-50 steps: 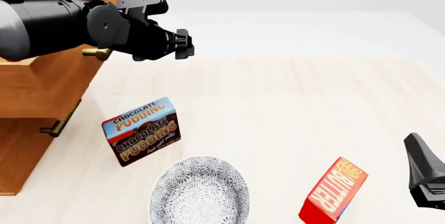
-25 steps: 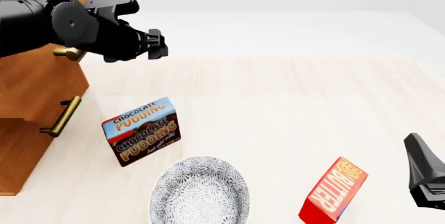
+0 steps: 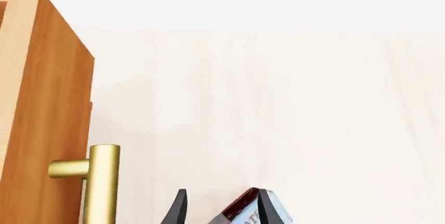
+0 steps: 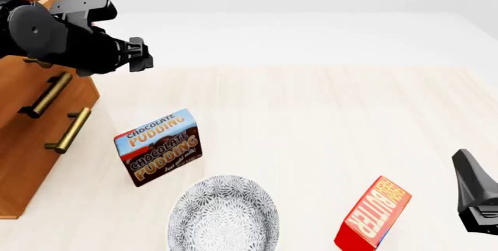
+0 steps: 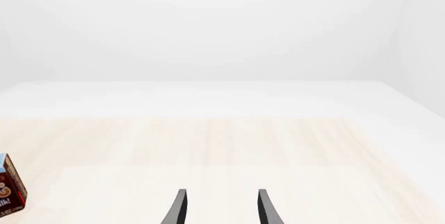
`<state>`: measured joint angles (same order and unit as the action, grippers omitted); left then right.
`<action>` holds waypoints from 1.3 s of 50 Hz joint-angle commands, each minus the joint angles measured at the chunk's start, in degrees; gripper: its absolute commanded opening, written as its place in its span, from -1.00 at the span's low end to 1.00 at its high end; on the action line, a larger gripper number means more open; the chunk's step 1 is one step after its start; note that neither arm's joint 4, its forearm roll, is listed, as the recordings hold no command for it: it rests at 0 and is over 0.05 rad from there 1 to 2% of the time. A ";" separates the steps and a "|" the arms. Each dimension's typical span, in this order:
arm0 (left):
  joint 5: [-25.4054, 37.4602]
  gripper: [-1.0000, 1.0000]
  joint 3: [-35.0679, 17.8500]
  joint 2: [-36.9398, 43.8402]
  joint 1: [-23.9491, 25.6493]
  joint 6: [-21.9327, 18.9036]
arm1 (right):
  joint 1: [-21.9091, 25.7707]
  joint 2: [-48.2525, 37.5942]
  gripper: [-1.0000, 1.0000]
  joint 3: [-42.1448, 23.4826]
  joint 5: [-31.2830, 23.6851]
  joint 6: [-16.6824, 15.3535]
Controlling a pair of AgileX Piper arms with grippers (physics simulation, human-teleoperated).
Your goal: Put the butter at the front in the top drawer of the cabinet and close it.
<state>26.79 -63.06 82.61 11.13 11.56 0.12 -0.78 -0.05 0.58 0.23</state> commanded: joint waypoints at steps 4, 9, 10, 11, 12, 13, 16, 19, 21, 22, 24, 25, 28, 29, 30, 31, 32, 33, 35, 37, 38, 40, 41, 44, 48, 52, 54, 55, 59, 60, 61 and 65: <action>0.42 1.00 1.65 -1.74 -3.77 -1.52 | 0.00 0.13 1.00 -0.02 -0.11 -0.06; 2.02 1.00 1.78 -2.93 -6.13 -2.94 | 0.00 0.13 1.00 -0.02 -0.11 -0.06; 2.03 1.00 1.78 -2.94 -6.13 -2.94 | 0.00 0.13 1.00 -0.02 -0.11 -0.06; 2.51 1.00 1.75 -3.33 -6.97 -3.43 | -0.01 0.11 1.00 -0.02 -0.11 -0.06; 2.78 1.00 1.68 -3.42 -7.20 -3.59 | -0.01 0.12 1.00 -0.02 -0.11 -0.06; 2.96 1.00 1.69 -3.45 -7.65 -3.99 | 0.02 0.12 1.00 -0.02 -0.11 -0.06; 2.90 1.00 1.95 -3.54 -8.03 -3.78 | 0.01 0.11 1.00 -0.02 -0.11 -0.06; 3.41 1.00 1.80 -3.58 -8.98 -4.27 | 0.00 0.11 1.00 -0.02 -0.11 -0.06; 3.56 1.00 1.76 -3.62 -9.26 -4.42 | 0.01 0.13 1.00 -0.02 -0.11 -0.06; 3.86 1.00 1.57 -3.99 -9.98 -4.49 | 0.00 0.13 1.00 -0.02 -0.11 -0.06; 4.20 1.00 1.37 -4.27 -10.58 -4.68 | 0.00 0.12 1.00 -0.02 -0.11 -0.05; 4.29 1.00 1.32 -4.23 -10.74 -4.73 | 0.00 0.13 1.00 -0.02 -0.11 -0.06; 4.52 1.00 1.63 -4.67 -11.76 -4.93 | -0.02 0.13 1.00 -0.02 -0.12 -0.05; 4.52 1.00 1.63 -4.67 -11.76 -4.93 | -0.02 0.13 1.00 -0.02 -0.12 -0.05; 4.62 1.00 1.64 -4.96 -12.06 -4.73 | 0.01 0.12 1.00 -0.02 -0.11 -0.06; 4.62 1.00 1.64 -4.97 -12.06 -4.73 | 0.01 0.12 1.00 -0.02 -0.11 -0.06; 4.62 1.00 1.64 -4.97 -12.06 -4.73 | 0.01 0.12 1.00 -0.02 -0.11 -0.06; 4.62 1.00 1.64 -4.97 -12.06 -4.73 | 0.01 0.12 1.00 -0.02 -0.11 -0.06; 4.99 1.00 1.61 -5.46 -12.70 -4.74 | -0.01 0.12 1.00 -0.02 -0.11 -0.05; 5.10 1.00 1.75 -5.84 -13.21 -4.57 | 0.00 0.12 1.00 -0.02 -0.11 -0.06; 5.22 1.00 1.79 -6.07 -13.50 -4.59 | 0.00 0.12 1.00 -0.02 -0.11 -0.06; 5.37 1.00 1.78 -6.33 -13.79 -4.67 | 0.01 0.13 1.00 -0.02 -0.11 -0.08; 5.53 1.00 1.84 -6.37 -13.97 -4.80 | 0.01 0.12 1.00 -0.02 -0.11 -0.05; 5.96 1.00 1.72 -6.88 -14.63 -5.00 | 0.00 0.12 1.00 -0.02 -0.11 -0.07; 6.16 1.00 1.78 -7.10 -14.92 -4.77 | 0.00 0.11 1.00 -0.02 -0.11 -0.07; 7.11 1.00 1.30 -7.74 -15.47 -5.22 | 0.00 0.11 1.00 -0.02 -0.11 -0.07; 7.53 1.00 1.39 -8.60 -15.48 -5.50 | 0.00 0.12 1.00 -0.02 -0.11 -0.05; 7.50 1.00 1.54 -8.89 -15.36 -5.59 | 0.00 0.11 1.00 -0.02 -0.11 -0.07; 6.83 1.00 2.44 -9.80 -13.92 -5.56 | 0.00 0.11 1.00 -0.02 -0.11 -0.06; 6.63 1.00 2.67 -9.76 -13.30 -5.84 | 0.00 0.12 1.00 -0.02 -0.11 -0.05; 6.52 1.00 2.79 -9.69 -12.60 -5.64 | 0.01 0.11 1.00 -0.02 -0.11 -0.07; 6.38 1.00 3.27 -10.67 -10.90 -5.61 | -0.01 0.11 1.00 -0.02 -0.11 -0.05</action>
<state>33.17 -60.65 74.49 -0.88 6.12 0.11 -0.78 -0.05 0.58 0.23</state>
